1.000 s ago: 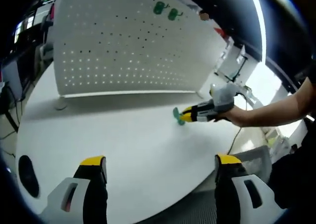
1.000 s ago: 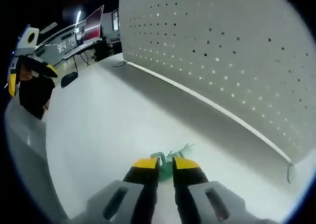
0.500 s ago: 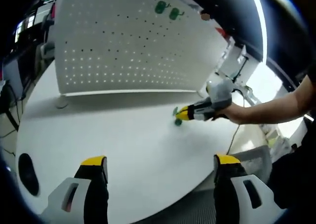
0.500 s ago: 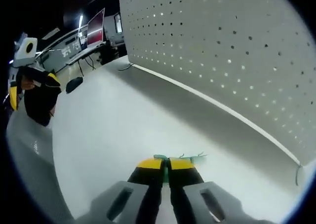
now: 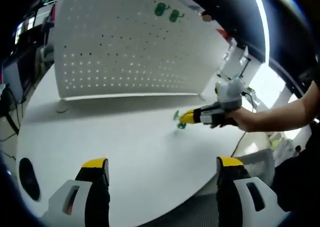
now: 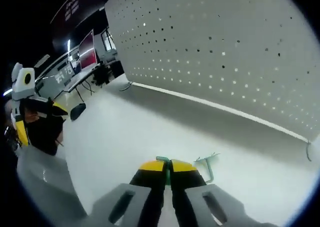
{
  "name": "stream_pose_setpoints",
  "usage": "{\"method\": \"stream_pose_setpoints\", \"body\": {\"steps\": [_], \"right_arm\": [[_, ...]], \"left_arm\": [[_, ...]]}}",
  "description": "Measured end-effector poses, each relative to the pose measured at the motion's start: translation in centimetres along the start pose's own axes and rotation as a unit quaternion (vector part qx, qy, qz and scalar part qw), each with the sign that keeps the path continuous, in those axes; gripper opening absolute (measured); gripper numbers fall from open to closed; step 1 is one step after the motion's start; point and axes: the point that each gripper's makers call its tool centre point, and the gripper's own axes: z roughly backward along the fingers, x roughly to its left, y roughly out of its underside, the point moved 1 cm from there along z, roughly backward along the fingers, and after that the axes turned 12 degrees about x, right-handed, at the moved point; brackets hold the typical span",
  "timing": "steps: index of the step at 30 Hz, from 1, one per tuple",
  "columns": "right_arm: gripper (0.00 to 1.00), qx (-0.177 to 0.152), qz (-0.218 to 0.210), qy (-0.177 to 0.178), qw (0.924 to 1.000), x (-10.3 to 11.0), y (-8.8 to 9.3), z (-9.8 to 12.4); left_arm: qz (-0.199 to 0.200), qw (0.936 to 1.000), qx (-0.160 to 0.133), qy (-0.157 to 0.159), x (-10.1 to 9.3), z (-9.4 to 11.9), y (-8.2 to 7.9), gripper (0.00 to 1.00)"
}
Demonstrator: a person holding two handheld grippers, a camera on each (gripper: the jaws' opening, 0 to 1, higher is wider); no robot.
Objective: Insert the hook assembly into the mounting plate slot until the hook locks in place.
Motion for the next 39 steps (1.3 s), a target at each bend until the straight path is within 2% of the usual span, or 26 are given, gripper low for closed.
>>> {"method": "stream_pose_setpoints", "body": {"steps": [5, 6, 7, 11, 16, 22, 26, 30, 31, 34, 39], "right_arm": [[0.00, -0.067, -0.031, 0.007, 0.9973, 1.1, -3.7, 2.4], [0.00, -0.078, -0.040, 0.004, 0.9962, 1.6, -4.4, 2.9], [0.00, -0.088, -0.045, 0.005, 0.9951, 1.9, -4.8, 3.3], [0.00, -0.118, -0.064, -0.006, 0.9909, 4.2, -6.2, 5.0], [0.00, -0.147, -0.087, -0.020, 0.9851, 6.9, -7.0, 6.4], [0.00, -0.176, -0.123, -0.033, 0.9761, 9.3, -7.6, 7.6], [0.00, -0.196, -0.164, -0.043, 0.9659, 10.4, -8.3, 8.1], [0.00, -0.209, -0.180, -0.048, 0.9600, 11.4, -9.1, 8.5], [0.00, -0.214, -0.192, -0.053, 0.9563, 11.7, -9.4, 8.6], [0.00, -0.222, -0.209, -0.060, 0.9505, 12.5, -9.8, 8.9], [0.00, -0.230, -0.217, -0.066, 0.9466, 13.8, -10.0, 9.1]], "left_arm": [[-0.003, 0.9999, -0.009, -0.005, -0.3, 0.1, -1.6, 0.90], [0.002, 0.9998, -0.012, -0.014, -0.1, 0.1, -2.1, 0.91], [0.008, 0.9995, -0.014, -0.028, 0.2, 0.2, -2.4, 0.92], [0.016, 0.9991, -0.024, -0.032, 0.2, 0.3, -3.7, 0.91], [0.053, 0.9973, -0.048, -0.016, -0.4, 0.6, -5.1, 0.85], [0.054, 0.9968, -0.057, -0.013, -1.3, 0.7, -5.9, 0.79], [0.050, 0.9966, -0.063, -0.019, -1.6, 0.7, -6.3, 0.74], [0.043, 0.9966, -0.065, -0.028, -1.8, 0.6, -6.5, 0.70], [0.044, 0.9964, -0.067, -0.028, -1.9, 0.6, -6.5, 0.69], [0.052, 0.9950, -0.080, -0.030, -1.9, 0.8, -7.0, 0.63], [0.053, 0.9923, -0.105, -0.037, -2.2, 1.3, -8.0, 0.53]]}}
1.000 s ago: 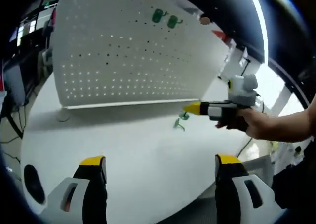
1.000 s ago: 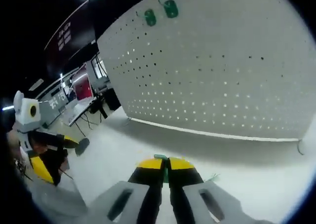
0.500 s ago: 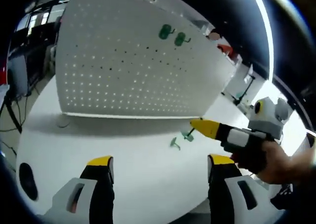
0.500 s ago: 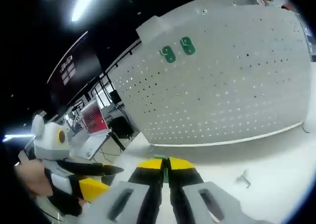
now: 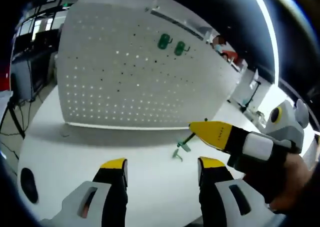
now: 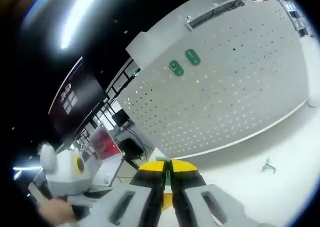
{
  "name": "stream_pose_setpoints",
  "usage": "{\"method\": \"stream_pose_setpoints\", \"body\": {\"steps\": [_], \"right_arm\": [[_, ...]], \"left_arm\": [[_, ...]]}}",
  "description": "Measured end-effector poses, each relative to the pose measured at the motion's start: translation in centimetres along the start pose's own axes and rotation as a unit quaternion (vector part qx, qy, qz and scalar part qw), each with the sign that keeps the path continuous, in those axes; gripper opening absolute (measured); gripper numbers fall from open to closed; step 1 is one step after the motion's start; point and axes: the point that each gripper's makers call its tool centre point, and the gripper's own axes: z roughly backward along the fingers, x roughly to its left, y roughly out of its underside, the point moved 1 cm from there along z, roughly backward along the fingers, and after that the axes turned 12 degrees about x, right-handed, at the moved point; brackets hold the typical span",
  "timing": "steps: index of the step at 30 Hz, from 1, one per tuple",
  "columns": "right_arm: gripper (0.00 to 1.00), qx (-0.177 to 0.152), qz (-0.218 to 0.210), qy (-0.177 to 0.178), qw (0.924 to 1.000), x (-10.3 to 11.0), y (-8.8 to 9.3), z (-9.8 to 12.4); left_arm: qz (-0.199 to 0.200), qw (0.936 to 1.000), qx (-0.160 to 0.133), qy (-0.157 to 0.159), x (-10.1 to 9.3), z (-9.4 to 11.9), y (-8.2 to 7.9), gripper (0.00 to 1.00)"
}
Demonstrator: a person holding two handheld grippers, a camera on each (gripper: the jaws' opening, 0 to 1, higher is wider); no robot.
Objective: Insert the hook assembly into the mounting plate slot until the hook locks in place.
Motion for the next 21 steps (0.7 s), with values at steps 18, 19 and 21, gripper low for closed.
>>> {"method": "stream_pose_setpoints", "body": {"steps": [18, 19, 21], "right_arm": [[0.00, -0.025, -0.010, 0.015, 0.9995, 0.5, -0.2, 0.5], [0.00, -0.028, -0.010, 0.015, 0.9995, 0.5, -0.2, 0.6], [0.00, -0.028, -0.014, 0.014, 0.9994, 0.6, -0.2, 0.6]], "left_arm": [[0.048, 0.9973, -0.022, 0.052, -1.7, -0.5, -0.6, 0.23], [0.049, 0.9971, -0.025, 0.053, -1.8, -0.5, -0.6, 0.22], [0.048, 0.9970, -0.025, 0.056, -1.9, -0.5, -0.7, 0.19]]}}
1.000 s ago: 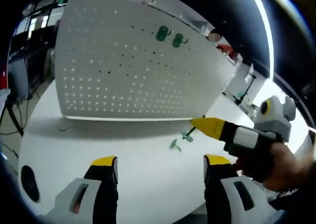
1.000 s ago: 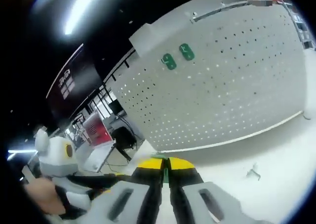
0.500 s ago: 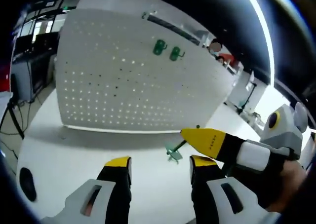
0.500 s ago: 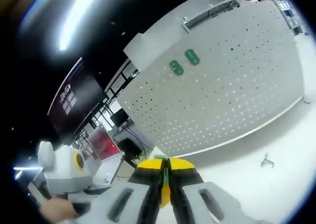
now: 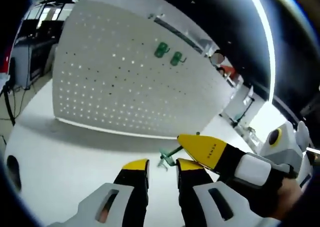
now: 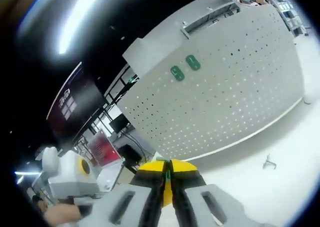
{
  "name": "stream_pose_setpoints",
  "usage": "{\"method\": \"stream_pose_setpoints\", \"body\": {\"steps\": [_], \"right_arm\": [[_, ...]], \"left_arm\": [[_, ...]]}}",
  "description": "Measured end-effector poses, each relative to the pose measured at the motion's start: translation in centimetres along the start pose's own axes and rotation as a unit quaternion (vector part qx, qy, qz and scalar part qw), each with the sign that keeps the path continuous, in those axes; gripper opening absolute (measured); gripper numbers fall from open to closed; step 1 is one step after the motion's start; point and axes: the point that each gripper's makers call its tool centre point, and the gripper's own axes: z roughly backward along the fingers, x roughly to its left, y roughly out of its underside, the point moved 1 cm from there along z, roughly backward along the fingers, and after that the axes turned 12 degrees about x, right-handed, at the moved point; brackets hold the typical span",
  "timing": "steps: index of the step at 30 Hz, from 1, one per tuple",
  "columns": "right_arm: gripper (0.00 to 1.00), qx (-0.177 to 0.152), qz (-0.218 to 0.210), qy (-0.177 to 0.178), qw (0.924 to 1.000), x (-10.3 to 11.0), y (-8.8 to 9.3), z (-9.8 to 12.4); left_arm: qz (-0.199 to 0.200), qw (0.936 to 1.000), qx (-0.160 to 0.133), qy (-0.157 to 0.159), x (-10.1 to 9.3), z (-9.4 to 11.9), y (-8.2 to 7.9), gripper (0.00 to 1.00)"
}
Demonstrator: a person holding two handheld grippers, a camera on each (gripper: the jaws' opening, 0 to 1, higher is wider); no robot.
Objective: Insert the hook assembly into the mounting plate slot until the hook locks in place.
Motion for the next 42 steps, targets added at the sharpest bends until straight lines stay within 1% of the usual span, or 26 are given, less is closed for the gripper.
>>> {"method": "stream_pose_setpoints", "body": {"steps": [4, 8, 10, 14, 18, 21, 23, 24, 25, 28, 31, 35, 42], "right_arm": [[0.00, -0.002, -0.003, 0.000, 1.0000, 0.1, 0.1, 0.0], [0.00, 0.001, -0.010, -0.002, 0.9999, 0.1, 0.3, -0.1], [0.00, 0.002, -0.012, -0.002, 0.9999, 0.1, 0.4, 0.0], [0.00, 0.003, -0.012, -0.003, 0.9999, 0.1, 0.5, 0.0], [0.00, 0.002, -0.011, -0.004, 0.9999, 0.1, 0.6, 0.1], [0.00, 0.004, 0.011, -0.009, 0.9999, 0.3, 0.7, 0.1], [0.01, 0.003, 0.016, -0.014, 0.9998, 0.4, 0.7, 0.2], [0.01, 0.010, 0.025, -0.019, 0.9995, 0.6, 0.9, 0.1], [0.01, 0.005, 0.025, -0.019, 0.9995, 0.6, 0.7, 0.2], [0.01, 0.011, 0.033, -0.026, 0.9991, 0.9, 1.1, 0.4], [0.01, 0.011, 0.044, -0.028, 0.9986, 1.1, 1.1, 0.5], [0.01, 0.011, 0.052, -0.030, 0.9982, 1.2, 1.1, 0.5], [0.01, 0.013, 0.066, -0.030, 0.9973, 1.2, 1.2, 0.7]], "left_arm": [[0.000, 1.0000, -0.003, 0.007, -0.2, 0.0, 0.0, 0.14], [-0.013, 0.9998, -0.005, 0.011, -0.5, 0.0, 0.0, 0.08], [-0.024, 0.9997, -0.006, 0.009, -0.5, 0.0, 0.1, 0.07], [-0.027, 0.9996, -0.007, 0.010, -0.5, -0.1, 0.1, 0.07], [-0.020, 0.9996, -0.010, 0.016, -0.4, -0.1, 0.2, 0.06], [-0.007, 0.9995, -0.015, 0.027, -0.2, 0.0, 0.2, 0.05], [0.004, 0.9991, -0.014, 0.039, -0.2, 0.1, 0.2, 0.04], [0.000, 0.9988, -0.017, 0.047, -0.3, 0.2, 0.1, 0.01], [0.004, 0.9988, -0.020, 0.043, -0.1, 0.6, -0.1, 0.01], [-0.004, 0.9989, -0.019, 0.044, 0.0, 1.0, -0.3, 0.01], [-0.001, 0.9985, -0.021, 0.050, 0.0, 1.4, -0.6, 0.01], [-0.006, 0.9983, -0.022, 0.054, -0.2, 1.5, -0.7, 0.01], [-0.003, 0.9977, -0.020, 0.064, -0.3, 1.2, -0.4, 0.01]]}}
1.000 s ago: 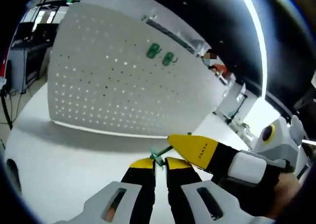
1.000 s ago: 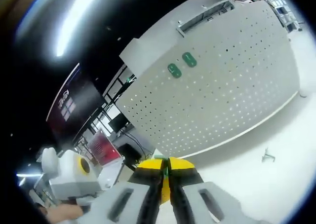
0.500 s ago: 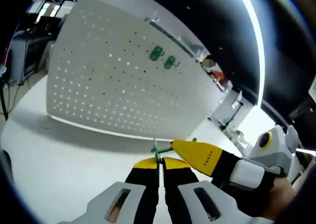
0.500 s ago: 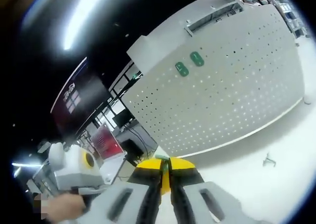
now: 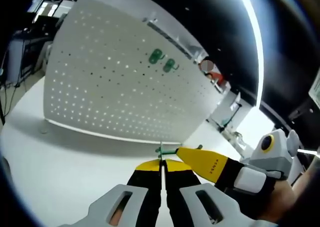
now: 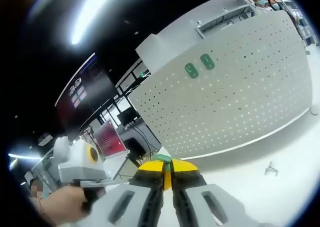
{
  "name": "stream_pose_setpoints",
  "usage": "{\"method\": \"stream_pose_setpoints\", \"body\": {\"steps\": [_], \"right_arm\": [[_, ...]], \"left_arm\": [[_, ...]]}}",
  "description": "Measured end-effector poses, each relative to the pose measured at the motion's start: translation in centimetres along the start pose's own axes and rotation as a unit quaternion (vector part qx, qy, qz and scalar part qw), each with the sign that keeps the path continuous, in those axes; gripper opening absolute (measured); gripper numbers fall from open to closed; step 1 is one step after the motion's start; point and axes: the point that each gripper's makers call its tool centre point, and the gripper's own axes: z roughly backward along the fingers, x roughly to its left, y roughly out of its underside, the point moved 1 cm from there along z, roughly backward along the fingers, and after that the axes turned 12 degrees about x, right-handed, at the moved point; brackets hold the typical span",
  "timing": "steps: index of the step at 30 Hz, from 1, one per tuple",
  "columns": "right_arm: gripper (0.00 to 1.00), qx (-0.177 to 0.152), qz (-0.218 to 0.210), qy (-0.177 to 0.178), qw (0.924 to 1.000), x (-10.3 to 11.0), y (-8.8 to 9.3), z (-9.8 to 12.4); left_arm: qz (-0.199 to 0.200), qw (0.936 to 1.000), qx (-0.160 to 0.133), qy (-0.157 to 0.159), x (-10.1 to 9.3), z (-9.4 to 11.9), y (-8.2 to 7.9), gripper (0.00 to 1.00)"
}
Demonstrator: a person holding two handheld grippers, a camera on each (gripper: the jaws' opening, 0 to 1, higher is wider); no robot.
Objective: Insert the hook assembly into the mounting plate slot until the hook locks in place.
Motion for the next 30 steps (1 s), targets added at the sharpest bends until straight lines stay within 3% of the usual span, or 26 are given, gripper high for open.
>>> {"method": "stream_pose_setpoints", "body": {"steps": [19, 30], "right_arm": [[0.02, 0.035, 0.084, -0.017, 0.9957, 0.24, 0.28, -0.12], [0.06, 0.073, 0.178, -0.044, 0.9803, 0.72, -0.09, 0.11]], "left_arm": [[-0.011, 0.9997, 0.019, 0.007, 0.29, -0.20, 0.37, 0.01], [0.002, 0.9993, 0.036, 0.009, 0.83, -0.21, 0.55, 0.01]]}}
